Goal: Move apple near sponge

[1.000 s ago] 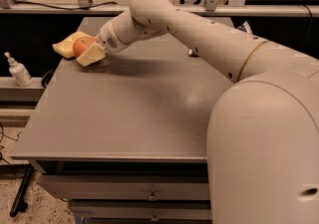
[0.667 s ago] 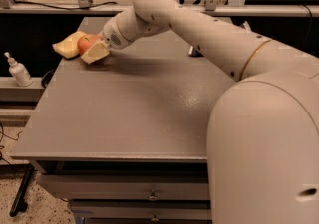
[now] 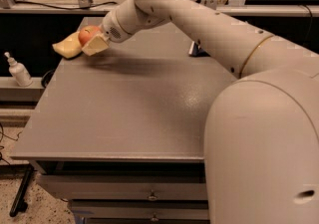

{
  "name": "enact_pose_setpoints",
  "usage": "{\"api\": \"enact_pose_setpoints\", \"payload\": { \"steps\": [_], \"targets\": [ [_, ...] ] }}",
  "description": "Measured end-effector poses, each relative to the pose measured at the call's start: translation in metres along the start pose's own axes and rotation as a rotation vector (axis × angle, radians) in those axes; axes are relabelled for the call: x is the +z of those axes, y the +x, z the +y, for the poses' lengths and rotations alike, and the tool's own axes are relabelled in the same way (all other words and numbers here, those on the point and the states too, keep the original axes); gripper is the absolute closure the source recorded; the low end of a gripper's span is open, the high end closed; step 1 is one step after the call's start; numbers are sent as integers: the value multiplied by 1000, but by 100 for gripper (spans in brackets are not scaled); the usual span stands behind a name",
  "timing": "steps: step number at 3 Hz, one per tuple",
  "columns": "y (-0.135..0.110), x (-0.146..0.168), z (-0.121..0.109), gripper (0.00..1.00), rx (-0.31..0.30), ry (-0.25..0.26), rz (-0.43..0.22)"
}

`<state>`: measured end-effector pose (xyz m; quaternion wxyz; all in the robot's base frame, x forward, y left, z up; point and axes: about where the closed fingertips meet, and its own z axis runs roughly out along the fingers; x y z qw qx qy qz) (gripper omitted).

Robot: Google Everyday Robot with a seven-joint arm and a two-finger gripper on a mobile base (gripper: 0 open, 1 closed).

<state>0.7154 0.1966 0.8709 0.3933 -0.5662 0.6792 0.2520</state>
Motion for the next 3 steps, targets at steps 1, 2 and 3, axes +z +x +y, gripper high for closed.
{"api": "enact_pose_setpoints", "payload": {
  "steps": [1, 2, 3],
  "targets": [
    [0, 1, 4, 0, 3, -11, 7],
    [7, 10, 13, 0, 20, -35, 15],
    [15, 18, 21, 0, 37, -55, 20]
  ]
}}
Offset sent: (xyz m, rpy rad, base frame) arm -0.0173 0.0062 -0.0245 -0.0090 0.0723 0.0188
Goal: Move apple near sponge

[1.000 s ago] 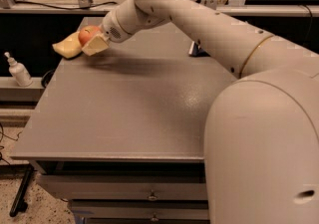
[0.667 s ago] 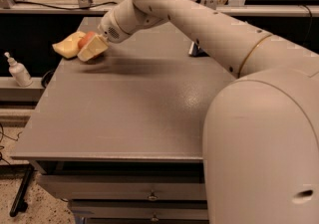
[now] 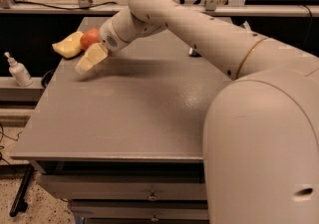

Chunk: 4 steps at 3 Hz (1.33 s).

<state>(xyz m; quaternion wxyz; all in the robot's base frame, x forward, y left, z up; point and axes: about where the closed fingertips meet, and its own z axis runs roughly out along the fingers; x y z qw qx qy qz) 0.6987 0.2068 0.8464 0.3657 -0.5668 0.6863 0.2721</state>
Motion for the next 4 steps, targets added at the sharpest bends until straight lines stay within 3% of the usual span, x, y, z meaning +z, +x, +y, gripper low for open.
{"api": "enact_pose_setpoints", "payload": {
  "steps": [2, 3, 4],
  "targets": [
    [9, -10, 0, 0, 20, 14, -3],
    [9, -48, -13, 0, 25, 44, -46],
    [4, -107, -32, 0, 25, 99, -136]
  ]
}}
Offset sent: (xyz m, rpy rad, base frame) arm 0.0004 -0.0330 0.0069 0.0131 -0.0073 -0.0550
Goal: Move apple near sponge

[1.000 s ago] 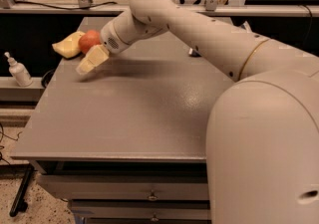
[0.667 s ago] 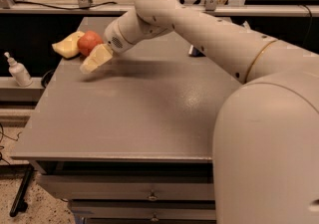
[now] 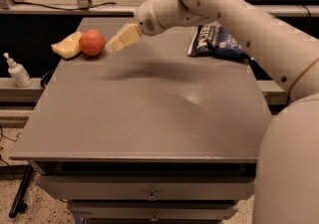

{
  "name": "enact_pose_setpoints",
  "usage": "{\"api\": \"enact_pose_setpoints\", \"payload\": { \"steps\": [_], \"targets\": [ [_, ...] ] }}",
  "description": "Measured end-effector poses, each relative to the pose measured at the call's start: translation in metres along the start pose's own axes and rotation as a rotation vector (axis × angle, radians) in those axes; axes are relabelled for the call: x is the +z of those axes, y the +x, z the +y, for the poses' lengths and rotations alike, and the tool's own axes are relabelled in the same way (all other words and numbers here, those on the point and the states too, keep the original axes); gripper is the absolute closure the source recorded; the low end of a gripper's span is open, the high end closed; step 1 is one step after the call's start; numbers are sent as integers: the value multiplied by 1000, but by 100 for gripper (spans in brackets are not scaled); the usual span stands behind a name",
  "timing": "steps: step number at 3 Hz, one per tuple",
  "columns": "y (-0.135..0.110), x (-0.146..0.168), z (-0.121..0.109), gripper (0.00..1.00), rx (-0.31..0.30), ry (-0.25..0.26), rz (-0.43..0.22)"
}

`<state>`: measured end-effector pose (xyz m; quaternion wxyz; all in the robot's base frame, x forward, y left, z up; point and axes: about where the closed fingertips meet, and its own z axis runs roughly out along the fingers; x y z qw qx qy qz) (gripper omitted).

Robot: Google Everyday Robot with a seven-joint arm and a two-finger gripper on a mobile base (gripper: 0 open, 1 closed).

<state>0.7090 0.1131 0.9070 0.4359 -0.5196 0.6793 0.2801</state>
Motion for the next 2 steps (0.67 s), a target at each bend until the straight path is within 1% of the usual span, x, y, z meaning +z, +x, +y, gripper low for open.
{"api": "enact_pose_setpoints", "payload": {
  "steps": [1, 2],
  "targets": [
    [-3, -74, -25, 0, -6, 57, -97],
    [-2, -90, -31, 0, -6, 73, -113]
  ]
}}
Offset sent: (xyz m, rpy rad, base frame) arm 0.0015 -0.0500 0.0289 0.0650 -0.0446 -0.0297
